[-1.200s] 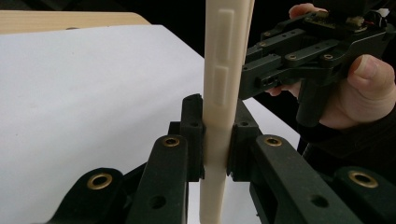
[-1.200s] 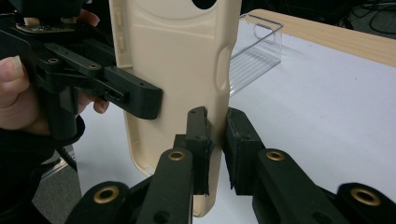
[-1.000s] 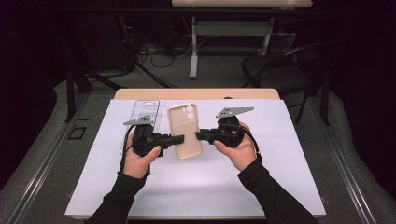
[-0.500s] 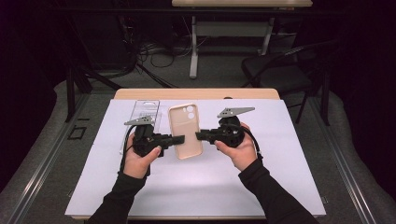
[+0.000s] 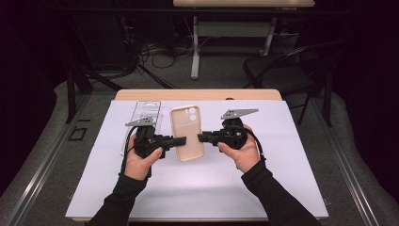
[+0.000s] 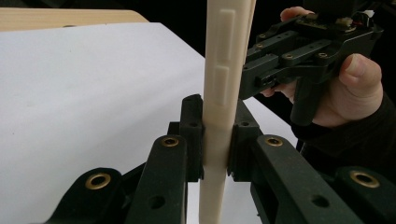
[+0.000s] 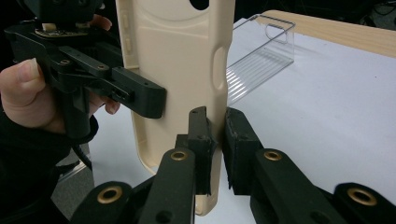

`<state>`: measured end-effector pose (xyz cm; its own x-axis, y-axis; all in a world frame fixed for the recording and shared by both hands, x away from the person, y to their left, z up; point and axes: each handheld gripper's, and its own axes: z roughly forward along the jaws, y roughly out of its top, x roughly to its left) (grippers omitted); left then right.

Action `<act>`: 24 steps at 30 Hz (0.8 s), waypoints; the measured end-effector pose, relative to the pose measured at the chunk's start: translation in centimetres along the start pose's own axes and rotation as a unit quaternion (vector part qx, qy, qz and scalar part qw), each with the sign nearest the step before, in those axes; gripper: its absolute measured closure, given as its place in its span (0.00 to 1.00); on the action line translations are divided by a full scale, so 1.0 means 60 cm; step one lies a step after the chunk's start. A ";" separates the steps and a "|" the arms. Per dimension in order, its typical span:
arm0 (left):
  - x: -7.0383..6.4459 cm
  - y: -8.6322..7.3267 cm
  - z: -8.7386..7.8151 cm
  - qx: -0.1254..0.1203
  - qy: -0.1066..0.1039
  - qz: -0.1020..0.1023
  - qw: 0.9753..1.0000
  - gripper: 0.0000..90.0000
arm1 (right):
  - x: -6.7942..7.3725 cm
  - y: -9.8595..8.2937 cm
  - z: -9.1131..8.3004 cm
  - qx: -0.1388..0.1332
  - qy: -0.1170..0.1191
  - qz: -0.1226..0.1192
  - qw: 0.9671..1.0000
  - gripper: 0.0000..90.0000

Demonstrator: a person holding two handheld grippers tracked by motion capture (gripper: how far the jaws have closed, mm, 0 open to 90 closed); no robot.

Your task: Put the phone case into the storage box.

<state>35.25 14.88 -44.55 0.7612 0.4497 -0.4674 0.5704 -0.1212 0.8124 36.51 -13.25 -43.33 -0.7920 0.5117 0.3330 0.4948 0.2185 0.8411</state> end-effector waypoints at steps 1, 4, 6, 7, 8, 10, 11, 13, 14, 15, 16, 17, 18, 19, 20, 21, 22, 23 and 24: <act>0.000 0.000 0.000 0.001 -0.001 0.002 1.000 0.89 | -0.001 -0.001 0.000 -0.001 0.002 0.000 1.000 0.92; -0.001 0.000 0.001 0.001 -0.001 0.000 1.000 0.89 | -0.004 -0.002 0.000 -0.006 0.006 -0.001 1.000 0.92; -0.001 0.000 0.001 0.001 -0.001 0.001 1.000 0.89 | -0.004 -0.003 -0.001 -0.004 0.008 0.001 1.000 0.92; -0.001 0.000 0.001 0.001 -0.001 0.000 1.000 0.89 | -0.004 -0.003 -0.001 -0.004 0.009 0.002 1.000 0.92; -0.001 0.000 0.002 0.001 -0.001 0.000 1.000 0.89 | -0.005 -0.003 -0.001 -0.004 0.009 0.001 1.000 0.92; -0.002 0.000 0.001 0.001 -0.002 0.000 1.000 0.89 | -0.004 -0.003 -0.001 -0.007 0.009 0.000 1.000 0.92; -0.002 0.000 0.001 0.000 -0.002 0.000 1.000 0.89 | -0.004 -0.003 -0.001 -0.007 0.010 0.000 1.000 0.92; -0.002 0.000 0.001 0.000 -0.002 0.000 1.000 0.89 | -0.004 -0.003 -0.002 -0.005 0.011 -0.002 1.000 0.92; -0.001 0.000 0.001 0.000 -0.002 0.000 1.000 0.89 | -0.004 -0.003 -0.003 -0.005 0.011 -0.003 1.000 0.92; -0.001 0.000 0.001 0.000 -0.002 0.000 1.000 0.88 | -0.004 -0.003 -0.003 -0.005 0.011 -0.003 1.000 0.92; -0.001 0.000 0.002 -0.001 -0.002 0.000 1.000 0.88 | -0.004 -0.003 -0.003 -0.006 0.011 -0.004 1.000 0.92; -0.001 0.000 0.002 0.000 -0.001 0.000 1.000 0.88 | -0.004 -0.003 -0.003 -0.006 0.011 -0.003 1.000 0.92; 0.000 0.000 0.002 0.000 -0.001 -0.001 1.000 0.88 | -0.004 -0.003 -0.003 -0.006 0.010 -0.004 1.000 0.92; 0.000 0.000 0.002 0.000 -0.001 -0.001 1.000 0.88 | -0.003 -0.003 -0.003 -0.007 0.009 -0.005 1.000 0.92; 0.000 0.000 0.002 0.000 -0.001 -0.002 1.000 0.88 | -0.003 -0.003 -0.003 -0.008 0.007 -0.005 1.000 0.92; 0.001 0.000 0.002 -0.001 0.000 -0.003 1.000 0.87 | -0.003 -0.003 -0.003 -0.008 0.007 -0.005 1.000 0.92; 0.001 0.000 0.001 -0.002 0.001 -0.003 1.000 0.86 | -0.003 -0.003 -0.003 -0.008 0.007 -0.005 1.000 0.92; 0.001 0.000 0.001 -0.003 0.001 -0.004 1.000 0.85 | -0.003 -0.003 -0.003 -0.009 0.006 -0.005 1.000 0.92; 0.001 0.000 0.002 -0.003 0.001 -0.004 1.000 0.84 | -0.003 -0.003 -0.003 -0.009 0.005 -0.004 1.000 0.92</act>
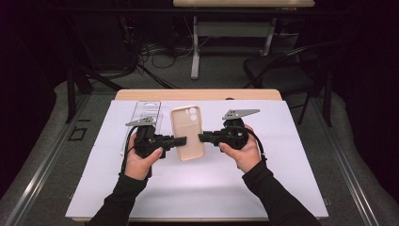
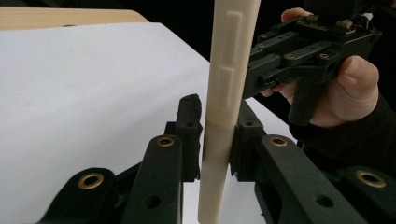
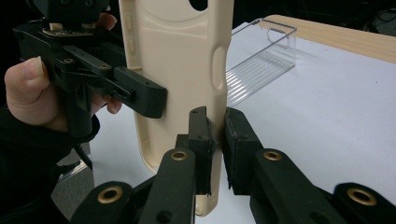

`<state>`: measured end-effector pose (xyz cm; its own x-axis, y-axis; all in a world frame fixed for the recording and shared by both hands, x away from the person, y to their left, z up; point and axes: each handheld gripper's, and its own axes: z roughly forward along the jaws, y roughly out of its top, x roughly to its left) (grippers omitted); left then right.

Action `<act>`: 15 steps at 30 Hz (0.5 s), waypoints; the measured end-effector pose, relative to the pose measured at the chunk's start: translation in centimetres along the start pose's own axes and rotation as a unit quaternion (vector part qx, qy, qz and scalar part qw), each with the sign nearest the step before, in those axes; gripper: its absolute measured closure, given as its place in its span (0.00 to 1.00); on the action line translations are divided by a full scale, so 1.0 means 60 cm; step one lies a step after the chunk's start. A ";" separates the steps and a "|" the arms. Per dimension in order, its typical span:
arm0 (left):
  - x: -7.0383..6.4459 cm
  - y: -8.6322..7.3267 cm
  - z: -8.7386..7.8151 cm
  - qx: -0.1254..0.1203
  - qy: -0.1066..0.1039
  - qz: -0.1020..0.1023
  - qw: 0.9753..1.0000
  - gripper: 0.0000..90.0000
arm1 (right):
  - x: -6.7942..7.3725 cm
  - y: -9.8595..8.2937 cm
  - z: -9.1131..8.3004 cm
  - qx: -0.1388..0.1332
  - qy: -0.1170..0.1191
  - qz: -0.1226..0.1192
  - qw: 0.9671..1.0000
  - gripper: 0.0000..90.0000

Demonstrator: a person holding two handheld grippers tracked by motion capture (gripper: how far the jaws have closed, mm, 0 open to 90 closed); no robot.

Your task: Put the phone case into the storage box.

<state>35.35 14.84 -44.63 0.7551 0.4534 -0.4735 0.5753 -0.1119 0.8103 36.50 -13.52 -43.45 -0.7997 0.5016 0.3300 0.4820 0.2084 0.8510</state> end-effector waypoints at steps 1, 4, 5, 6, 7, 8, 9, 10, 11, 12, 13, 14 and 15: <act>0.000 0.000 0.000 0.001 0.000 0.000 1.000 0.84 | 0.000 0.000 0.000 0.000 -0.001 0.000 1.000 0.92; 0.000 0.000 0.002 0.002 -0.001 -0.001 1.000 0.81 | 0.000 0.000 -0.002 -0.002 -0.003 0.001 1.000 0.92; 0.000 0.000 0.002 0.003 -0.001 -0.002 1.000 0.80 | -0.001 0.000 -0.002 -0.003 -0.004 -0.002 1.000 0.92; 0.000 -0.001 0.003 0.004 -0.001 -0.003 1.000 0.79 | -0.001 0.000 -0.002 -0.004 -0.006 -0.003 1.000 0.92; 0.001 -0.001 0.004 0.004 -0.001 -0.003 1.000 0.78 | -0.001 0.000 -0.002 -0.004 -0.008 -0.004 1.000 0.92; 0.001 -0.001 0.004 0.004 0.000 -0.003 1.000 0.76 | -0.002 0.000 -0.003 -0.005 -0.010 -0.004 1.000 0.92; 0.002 -0.001 0.004 0.003 0.001 -0.004 1.000 0.74 | -0.002 0.000 -0.004 -0.006 -0.011 -0.001 1.000 0.92; 0.002 -0.001 0.005 0.001 0.004 -0.002 1.000 0.72 | -0.003 0.000 -0.005 -0.005 -0.012 -0.001 1.000 0.92; 0.003 -0.001 0.005 0.000 0.007 0.000 1.000 0.71 | -0.004 0.000 -0.006 -0.005 -0.015 -0.001 1.000 0.92; 0.003 -0.001 0.005 -0.001 0.012 0.001 1.000 0.70 | -0.005 -0.001 -0.006 -0.007 -0.017 -0.002 1.000 0.92; 0.003 -0.001 0.005 -0.003 0.015 0.001 1.000 0.69 | -0.006 -0.001 -0.006 -0.006 -0.019 0.000 1.000 0.92; 0.003 -0.001 0.006 -0.006 0.017 -0.001 1.000 0.68 | -0.007 -0.002 -0.007 -0.005 -0.023 0.003 1.000 0.92; 0.003 -0.001 0.006 -0.005 0.020 -0.001 1.000 0.67 | -0.008 -0.002 -0.008 -0.004 -0.027 0.002 1.000 0.92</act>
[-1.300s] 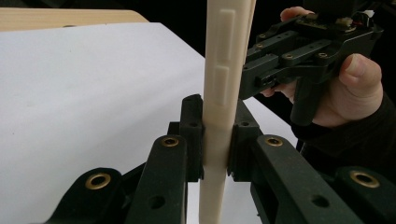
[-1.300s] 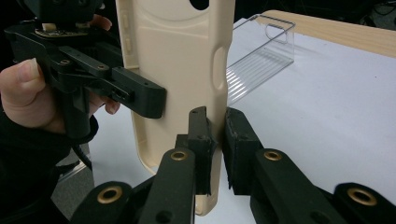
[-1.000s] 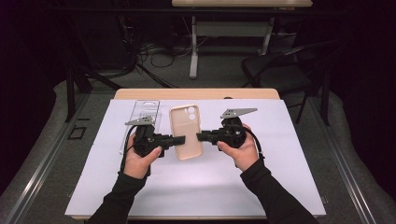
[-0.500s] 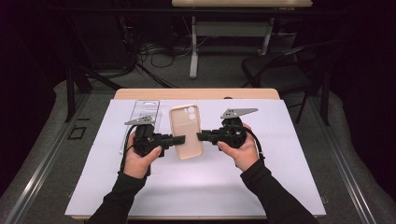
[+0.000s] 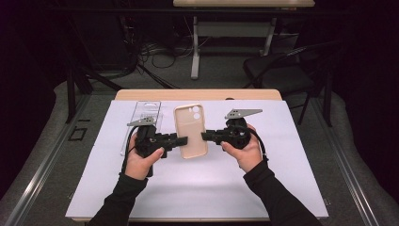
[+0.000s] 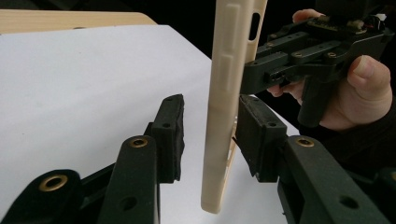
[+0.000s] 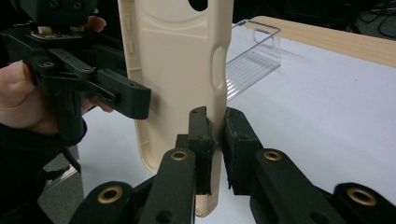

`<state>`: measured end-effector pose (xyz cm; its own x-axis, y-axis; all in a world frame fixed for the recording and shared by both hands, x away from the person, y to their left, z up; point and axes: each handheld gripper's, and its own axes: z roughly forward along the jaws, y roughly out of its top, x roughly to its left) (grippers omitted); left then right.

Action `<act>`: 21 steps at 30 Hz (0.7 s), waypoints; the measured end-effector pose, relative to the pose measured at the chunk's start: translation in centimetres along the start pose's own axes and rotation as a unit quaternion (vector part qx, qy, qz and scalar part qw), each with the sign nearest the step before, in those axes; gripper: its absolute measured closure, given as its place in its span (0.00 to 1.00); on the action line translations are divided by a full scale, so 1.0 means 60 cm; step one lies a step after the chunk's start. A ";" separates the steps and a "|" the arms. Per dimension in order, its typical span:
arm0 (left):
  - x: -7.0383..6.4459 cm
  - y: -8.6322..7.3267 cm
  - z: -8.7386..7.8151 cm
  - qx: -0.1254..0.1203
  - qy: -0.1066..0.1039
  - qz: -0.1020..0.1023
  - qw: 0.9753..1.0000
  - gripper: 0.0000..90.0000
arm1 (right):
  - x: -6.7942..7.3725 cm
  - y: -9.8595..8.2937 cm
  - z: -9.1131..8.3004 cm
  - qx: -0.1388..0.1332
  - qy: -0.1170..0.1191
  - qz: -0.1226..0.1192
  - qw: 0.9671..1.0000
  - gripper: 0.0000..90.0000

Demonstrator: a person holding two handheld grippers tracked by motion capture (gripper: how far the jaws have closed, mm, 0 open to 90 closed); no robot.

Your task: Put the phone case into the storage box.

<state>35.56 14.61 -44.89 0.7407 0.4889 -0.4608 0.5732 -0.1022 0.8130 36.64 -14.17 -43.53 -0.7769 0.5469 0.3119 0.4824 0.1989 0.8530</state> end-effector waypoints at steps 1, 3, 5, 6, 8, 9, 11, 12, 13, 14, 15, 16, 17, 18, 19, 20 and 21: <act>-0.001 0.000 0.000 -0.001 0.004 0.002 1.000 0.66 | -0.001 0.000 -0.001 0.001 -0.003 -0.001 1.000 0.92; -0.002 0.001 0.000 -0.002 0.014 0.005 1.000 0.64 | -0.003 -0.001 -0.003 0.002 -0.008 -0.001 1.000 0.92; -0.004 0.002 0.000 -0.004 0.021 0.006 1.000 0.63 | -0.005 -0.002 -0.004 0.001 -0.015 -0.001 1.000 0.92; -0.004 0.003 -0.001 -0.005 0.025 0.008 1.000 0.61 | -0.006 -0.002 -0.004 0.000 -0.018 -0.003 1.000 0.92; -0.006 0.003 -0.002 -0.008 0.034 0.010 0.999 0.58 | -0.008 -0.003 -0.006 0.001 -0.025 -0.001 1.000 0.92; -0.006 0.004 -0.002 -0.007 0.033 0.007 0.999 0.58 | -0.009 -0.003 -0.006 0.001 -0.029 -0.001 1.000 0.92; -0.008 0.004 -0.001 -0.003 0.032 0.010 0.999 0.57 | -0.011 -0.004 -0.007 0.004 -0.038 0.000 0.999 0.92; -0.009 0.004 0.000 -0.001 0.034 0.010 0.999 0.57 | -0.012 -0.005 -0.007 0.005 -0.040 0.003 0.999 0.92; -0.010 0.003 0.000 0.000 0.034 0.012 0.999 0.57 | -0.013 -0.005 -0.007 0.003 -0.042 0.003 0.999 0.92; -0.011 0.003 0.001 -0.001 0.037 0.017 0.999 0.57 | -0.014 -0.006 -0.007 0.002 -0.044 0.003 0.999 0.92; -0.012 0.003 0.002 -0.002 0.042 0.025 0.999 0.56 | -0.014 -0.006 -0.007 0.002 -0.047 0.003 0.999 0.92; -0.013 0.003 0.002 -0.001 0.047 0.029 0.998 0.55 | -0.015 -0.006 -0.008 0.003 -0.049 0.004 0.999 0.92; -0.014 0.003 0.002 -0.004 0.049 0.033 0.998 0.55 | -0.015 -0.007 -0.008 0.001 -0.051 0.006 0.999 0.92; -0.014 0.003 0.002 -0.007 0.051 0.035 0.998 0.54 | -0.016 -0.007 -0.009 0.003 -0.054 0.006 0.999 0.92; -0.015 0.003 0.001 -0.008 0.055 0.038 0.998 0.54 | -0.016 -0.007 -0.009 0.002 -0.056 0.007 0.998 0.92; -0.015 0.004 0.001 -0.007 0.058 0.044 0.997 0.53 | -0.017 -0.008 -0.010 0.002 -0.058 0.007 0.998 0.92; -0.016 0.004 0.001 -0.006 0.064 0.049 0.997 0.52 | -0.018 -0.008 -0.010 0.003 -0.060 0.010 0.998 0.92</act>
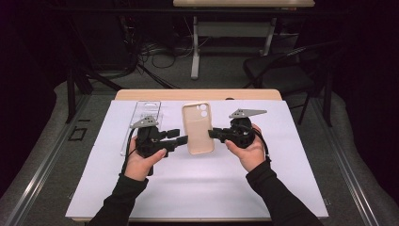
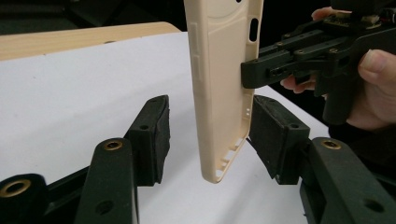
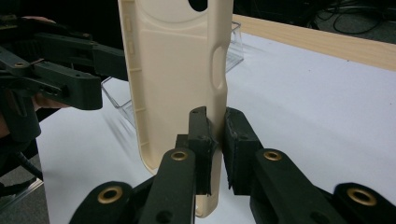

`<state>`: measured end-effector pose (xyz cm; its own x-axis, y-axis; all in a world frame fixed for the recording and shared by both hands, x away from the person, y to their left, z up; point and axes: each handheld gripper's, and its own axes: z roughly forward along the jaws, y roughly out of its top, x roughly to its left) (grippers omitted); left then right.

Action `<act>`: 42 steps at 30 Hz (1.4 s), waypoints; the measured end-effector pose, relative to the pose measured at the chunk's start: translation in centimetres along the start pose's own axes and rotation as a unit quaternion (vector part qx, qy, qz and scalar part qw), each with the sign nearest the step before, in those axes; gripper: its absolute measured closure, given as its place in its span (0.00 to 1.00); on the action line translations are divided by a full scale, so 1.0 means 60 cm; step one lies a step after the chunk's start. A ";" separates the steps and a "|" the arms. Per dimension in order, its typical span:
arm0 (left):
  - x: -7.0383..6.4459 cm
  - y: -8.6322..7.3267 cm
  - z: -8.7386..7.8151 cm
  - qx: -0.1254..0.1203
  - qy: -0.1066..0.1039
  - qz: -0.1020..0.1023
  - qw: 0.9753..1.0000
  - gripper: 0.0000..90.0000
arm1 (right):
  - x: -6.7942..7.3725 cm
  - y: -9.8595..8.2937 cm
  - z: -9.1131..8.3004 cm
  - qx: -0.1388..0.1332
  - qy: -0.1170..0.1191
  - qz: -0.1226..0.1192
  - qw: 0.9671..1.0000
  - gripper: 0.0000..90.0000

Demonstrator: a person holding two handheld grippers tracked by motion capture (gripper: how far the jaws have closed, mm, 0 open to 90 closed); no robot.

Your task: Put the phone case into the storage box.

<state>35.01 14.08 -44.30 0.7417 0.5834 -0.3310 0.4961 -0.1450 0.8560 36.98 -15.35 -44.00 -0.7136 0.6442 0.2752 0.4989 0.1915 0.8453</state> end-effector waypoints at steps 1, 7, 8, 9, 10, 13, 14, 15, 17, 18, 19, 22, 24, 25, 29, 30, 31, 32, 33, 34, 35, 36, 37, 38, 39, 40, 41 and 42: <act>-0.001 0.000 0.000 0.002 0.004 0.002 1.000 0.51 | 0.000 0.000 0.000 -0.001 -0.002 0.002 1.000 0.92; -0.004 0.000 0.002 0.006 0.019 0.027 0.999 0.48 | 0.000 -0.001 -0.007 -0.007 -0.010 0.005 1.000 0.92; -0.005 0.000 0.002 0.005 0.022 0.031 0.999 0.48 | 0.001 -0.001 -0.008 -0.009 -0.012 0.004 1.000 0.92; -0.007 0.000 0.003 0.000 0.026 0.038 0.999 0.48 | 0.001 -0.001 -0.009 -0.009 -0.013 0.002 1.000 0.92; -0.008 0.000 0.003 -0.003 0.032 0.046 0.998 0.48 | 0.002 -0.002 -0.009 -0.010 -0.014 0.001 1.000 0.92; -0.012 0.003 0.005 -0.013 0.039 0.069 0.997 0.47 | 0.004 -0.003 -0.009 -0.011 -0.017 -0.004 1.000 0.92; -0.013 0.004 0.006 -0.013 0.042 0.073 0.996 0.47 | 0.005 -0.004 -0.009 -0.013 -0.017 -0.003 1.000 0.92; -0.016 0.005 0.007 -0.012 0.047 0.075 0.996 0.47 | 0.005 -0.004 -0.008 -0.012 -0.018 -0.004 1.000 0.92; -0.020 0.008 0.009 -0.005 0.056 0.088 0.994 0.47 | 0.007 -0.006 -0.007 -0.012 -0.021 -0.004 1.000 0.92; -0.021 0.009 0.010 -0.002 0.061 0.090 0.994 0.45 | 0.007 -0.006 -0.005 -0.013 -0.022 -0.003 1.000 0.92; -0.022 0.010 0.010 0.000 0.063 0.092 0.994 0.45 | 0.007 -0.007 -0.004 -0.012 -0.024 -0.003 1.000 0.92; -0.022 0.018 0.011 0.009 0.071 0.111 0.991 0.44 | 0.007 -0.006 -0.002 -0.017 -0.023 -0.008 1.000 0.92; -0.019 0.027 0.010 0.010 0.067 0.120 0.991 0.41 | 0.008 -0.006 -0.002 -0.019 -0.024 -0.007 1.000 0.92; -0.017 0.032 0.009 0.011 0.063 0.121 0.991 0.40 | 0.009 -0.006 -0.001 -0.021 -0.024 -0.008 0.999 0.92; -0.012 0.046 0.007 0.023 0.065 0.126 0.990 0.36 | 0.011 -0.006 0.000 -0.020 -0.028 -0.007 0.999 0.92; -0.012 0.051 0.005 0.029 0.068 0.133 0.988 0.35 | 0.011 -0.006 0.001 -0.020 -0.028 -0.008 0.999 0.92; -0.013 0.055 0.005 0.032 0.071 0.138 0.987 0.34 | 0.012 -0.007 0.001 -0.020 -0.028 -0.009 0.999 0.92; -0.013 0.059 0.004 0.038 0.073 0.146 0.986 0.33 | 0.013 -0.007 0.002 -0.022 -0.028 -0.009 0.999 0.92; -0.014 0.063 0.004 0.040 0.072 0.150 0.985 0.33 | 0.013 -0.007 0.002 -0.022 -0.029 -0.012 0.999 0.92; -0.015 0.066 0.004 0.043 0.071 0.155 0.984 0.33 | 0.014 -0.007 0.002 -0.023 -0.029 -0.014 0.999 0.92; -0.015 0.069 0.004 0.045 0.072 0.159 0.984 0.33 | 0.015 -0.007 0.002 -0.024 -0.029 -0.014 0.999 0.92; -0.017 0.074 0.003 0.049 0.075 0.165 0.982 0.33 | 0.015 -0.007 0.001 -0.023 -0.030 -0.015 0.999 0.92; -0.018 0.077 0.003 0.051 0.076 0.166 0.982 0.33 | 0.015 -0.007 0.001 -0.025 -0.033 -0.019 0.999 0.92; -0.020 0.082 0.002 0.053 0.079 0.170 0.981 0.33 | 0.016 -0.007 0.000 -0.026 -0.033 -0.020 0.999 0.92; -0.022 0.086 0.002 0.055 0.082 0.176 0.979 0.33 | 0.017 -0.007 0.000 -0.027 -0.036 -0.023 0.999 0.92; -0.023 0.090 0.001 0.056 0.084 0.181 0.978 0.33 | 0.018 -0.008 -0.001 -0.029 -0.037 -0.023 0.999 0.92; -0.025 0.094 0.001 0.057 0.084 0.187 0.977 0.33 | 0.018 -0.009 -0.001 -0.028 -0.037 -0.024 0.999 0.92; -0.027 0.097 0.001 0.059 0.086 0.192 0.976 0.33 | 0.019 -0.010 0.000 -0.028 -0.036 -0.022 0.999 0.92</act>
<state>36.72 12.24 -38.80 0.8011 0.5924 0.0853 0.2525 -0.4638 0.8492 35.88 -14.75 -44.22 -0.6959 0.6882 0.2053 0.4381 0.1803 0.8807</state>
